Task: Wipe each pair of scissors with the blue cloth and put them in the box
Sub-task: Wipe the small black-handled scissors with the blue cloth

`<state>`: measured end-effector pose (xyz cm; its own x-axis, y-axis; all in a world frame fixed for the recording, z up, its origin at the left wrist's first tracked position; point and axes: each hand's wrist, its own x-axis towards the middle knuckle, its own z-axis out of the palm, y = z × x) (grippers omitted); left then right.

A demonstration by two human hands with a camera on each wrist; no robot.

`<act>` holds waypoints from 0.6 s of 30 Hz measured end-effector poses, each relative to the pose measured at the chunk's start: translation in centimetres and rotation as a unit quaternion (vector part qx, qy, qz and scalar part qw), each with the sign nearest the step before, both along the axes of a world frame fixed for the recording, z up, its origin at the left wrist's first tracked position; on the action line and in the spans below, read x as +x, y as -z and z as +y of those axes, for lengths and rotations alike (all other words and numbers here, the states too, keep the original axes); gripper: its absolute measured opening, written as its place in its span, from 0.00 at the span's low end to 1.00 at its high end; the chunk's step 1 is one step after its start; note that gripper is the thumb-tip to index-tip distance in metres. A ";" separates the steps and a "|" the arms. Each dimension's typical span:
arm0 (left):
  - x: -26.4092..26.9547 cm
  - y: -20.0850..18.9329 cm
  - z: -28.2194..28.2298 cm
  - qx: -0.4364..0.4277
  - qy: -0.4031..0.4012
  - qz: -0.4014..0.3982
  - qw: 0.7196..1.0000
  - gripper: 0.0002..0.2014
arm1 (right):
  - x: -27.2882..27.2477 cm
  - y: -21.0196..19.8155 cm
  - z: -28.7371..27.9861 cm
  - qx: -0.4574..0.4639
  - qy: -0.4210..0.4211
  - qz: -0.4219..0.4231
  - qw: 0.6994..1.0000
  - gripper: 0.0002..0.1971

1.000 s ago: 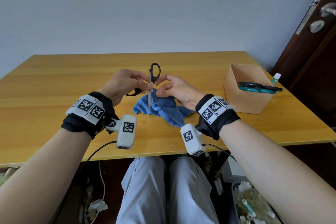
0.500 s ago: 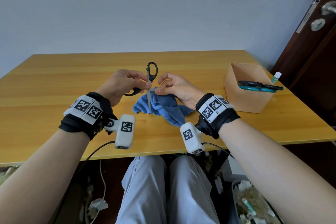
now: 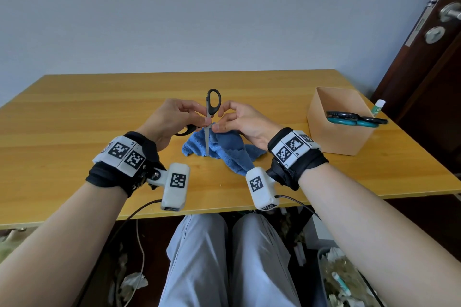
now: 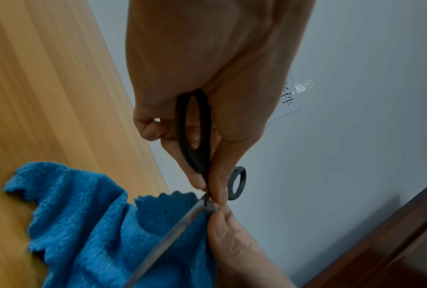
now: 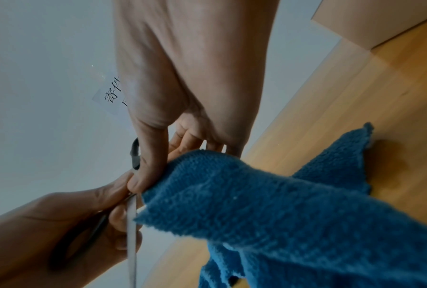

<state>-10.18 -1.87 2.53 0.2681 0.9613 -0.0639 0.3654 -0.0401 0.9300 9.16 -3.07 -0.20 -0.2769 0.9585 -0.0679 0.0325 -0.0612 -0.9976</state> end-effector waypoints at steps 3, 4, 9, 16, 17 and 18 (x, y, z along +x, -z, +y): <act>0.2 0.1 0.1 0.000 0.006 0.010 1.000 0.05 | -0.1 0.1 0.0 0.001 -0.003 -0.001 1.000 0.16; 0.1 0.0 0.2 -0.003 0.008 0.009 1.000 0.05 | 0.1 0.1 0.0 -0.002 -0.006 -0.001 1.000 0.15; -0.1 0.2 0.0 -0.006 0.012 0.002 1.000 0.06 | 0.4 0.2 -0.2 -0.006 -0.001 -0.011 1.000 0.14; 0.4 0.3 -0.7 -0.009 0.017 0.004 1.000 0.04 | -0.1 0.4 -0.8 -0.003 0.011 0.001 1.000 0.15; 0.4 0.4 -0.8 -0.010 0.019 0.010 1.000 0.04 | -0.1 0.5 -0.8 -0.007 0.012 -0.002 1.000 0.15; 0.4 0.5 -0.8 -0.012 0.019 0.015 1.000 0.04 | -0.1 0.6 -0.9 -0.011 0.013 -0.002 1.000 0.15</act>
